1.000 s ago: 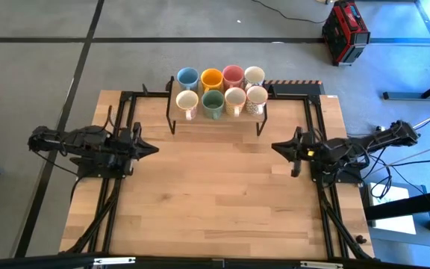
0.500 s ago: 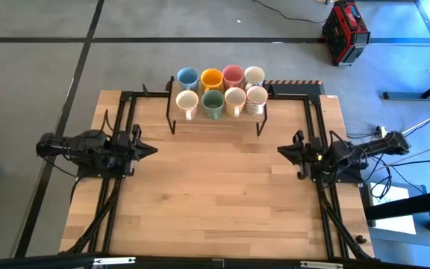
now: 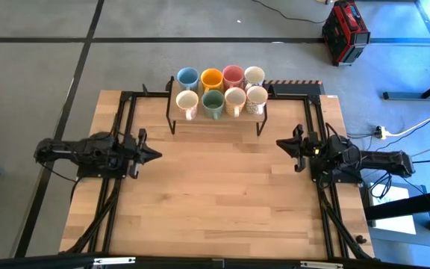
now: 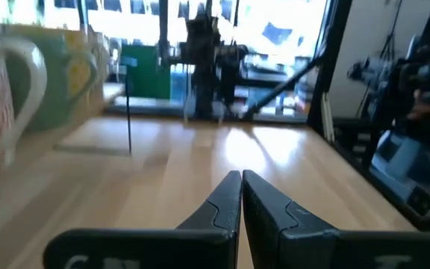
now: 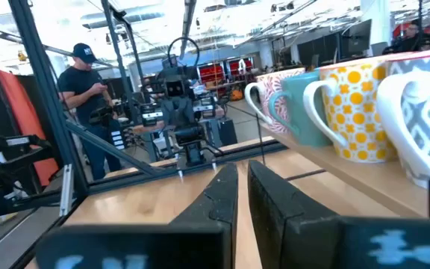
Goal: Place coffee mugs
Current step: Return to Home Position
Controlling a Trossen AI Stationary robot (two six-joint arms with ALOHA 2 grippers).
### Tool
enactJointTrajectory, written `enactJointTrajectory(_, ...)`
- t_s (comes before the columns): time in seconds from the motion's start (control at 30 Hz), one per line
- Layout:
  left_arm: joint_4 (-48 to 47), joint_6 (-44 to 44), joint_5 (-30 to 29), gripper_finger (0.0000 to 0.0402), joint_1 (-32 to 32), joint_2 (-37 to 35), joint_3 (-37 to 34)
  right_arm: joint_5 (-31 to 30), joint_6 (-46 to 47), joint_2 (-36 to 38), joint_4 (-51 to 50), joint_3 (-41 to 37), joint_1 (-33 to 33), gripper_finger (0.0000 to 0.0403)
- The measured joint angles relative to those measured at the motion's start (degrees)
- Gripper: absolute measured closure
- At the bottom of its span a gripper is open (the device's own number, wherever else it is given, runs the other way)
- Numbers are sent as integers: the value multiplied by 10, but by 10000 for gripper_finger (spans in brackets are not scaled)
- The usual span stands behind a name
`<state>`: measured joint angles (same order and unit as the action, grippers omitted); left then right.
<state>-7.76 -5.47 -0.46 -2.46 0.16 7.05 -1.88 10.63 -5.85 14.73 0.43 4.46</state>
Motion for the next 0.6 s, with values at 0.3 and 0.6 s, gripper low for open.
enactJointTrajectory(0.3, 113, -1, -13, 392, 0, 0, -66, -15, -6, 2, -19, 0, 16, 379)
enactJointTrajectory(0.6, 92, -16, -45, 392, 0, 2, -66, 21, -20, 11, -46, 0, 16, 379)
